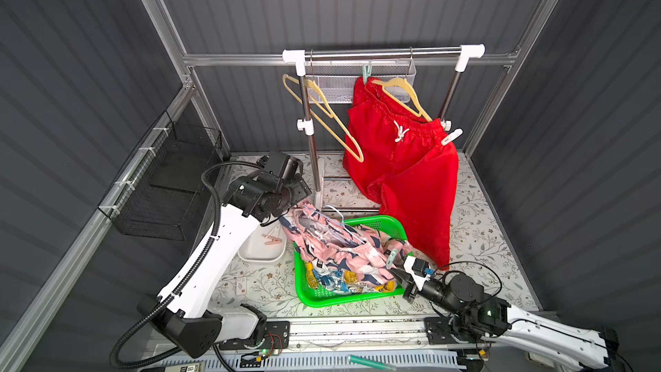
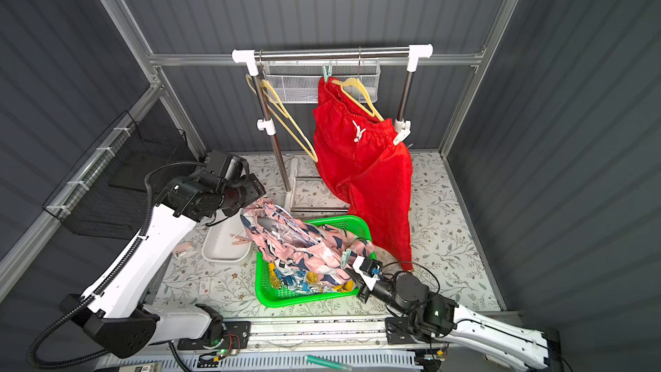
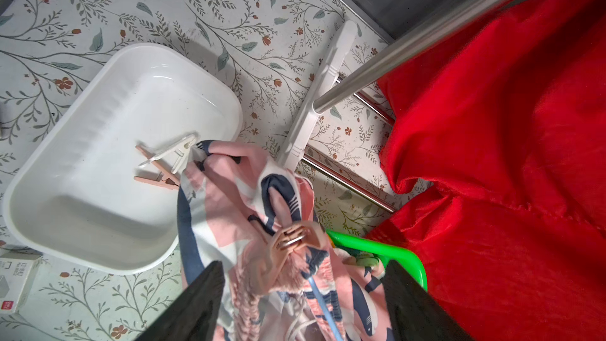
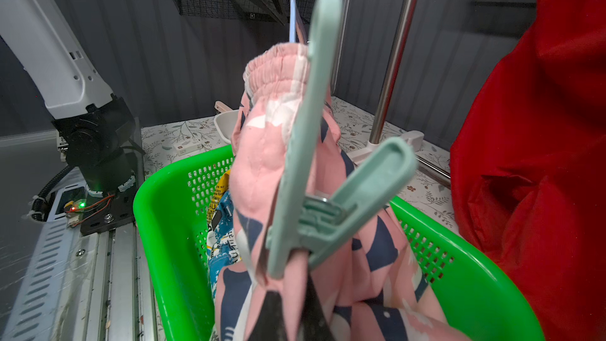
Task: Remove the clothespins securing shorts to the hanger
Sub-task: Remove the clothespin from the hanger.
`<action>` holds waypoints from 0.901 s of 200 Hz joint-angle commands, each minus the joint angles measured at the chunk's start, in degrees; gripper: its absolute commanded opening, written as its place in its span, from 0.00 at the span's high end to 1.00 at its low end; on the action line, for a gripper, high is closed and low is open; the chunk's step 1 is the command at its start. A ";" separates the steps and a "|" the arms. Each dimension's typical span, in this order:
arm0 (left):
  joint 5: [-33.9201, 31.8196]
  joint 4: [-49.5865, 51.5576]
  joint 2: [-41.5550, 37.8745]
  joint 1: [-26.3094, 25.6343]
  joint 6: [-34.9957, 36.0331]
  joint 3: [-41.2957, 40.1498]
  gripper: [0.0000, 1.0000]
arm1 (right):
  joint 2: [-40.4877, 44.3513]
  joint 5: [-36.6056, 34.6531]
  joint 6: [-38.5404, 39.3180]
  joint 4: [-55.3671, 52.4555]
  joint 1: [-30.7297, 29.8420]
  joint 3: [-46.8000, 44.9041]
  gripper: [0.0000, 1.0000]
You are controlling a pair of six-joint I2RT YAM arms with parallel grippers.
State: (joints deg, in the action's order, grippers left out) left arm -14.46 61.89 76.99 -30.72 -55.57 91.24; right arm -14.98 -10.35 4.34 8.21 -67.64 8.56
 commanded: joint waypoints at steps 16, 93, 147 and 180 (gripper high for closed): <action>-2.25 -1.80 1.14 -0.22 -6.09 0.96 0.29 | -0.79 -3.27 1.96 3.68 -1.21 -0.25 1.00; -6.37 2.72 6.84 -0.25 -5.82 3.83 0.41 | -0.92 -4.81 2.59 4.19 -1.73 -0.56 1.00; -9.21 3.07 9.67 -0.25 -4.37 3.50 0.50 | -1.54 -5.21 2.54 4.20 -1.80 -0.38 1.00; -11.36 3.66 10.72 -0.30 -3.51 3.25 0.53 | -2.06 -5.47 2.56 4.43 -1.84 -0.34 1.00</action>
State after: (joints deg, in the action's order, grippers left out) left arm -22.63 63.24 86.91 -30.72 -60.47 94.13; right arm -16.84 -14.59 6.52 9.82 -69.30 8.56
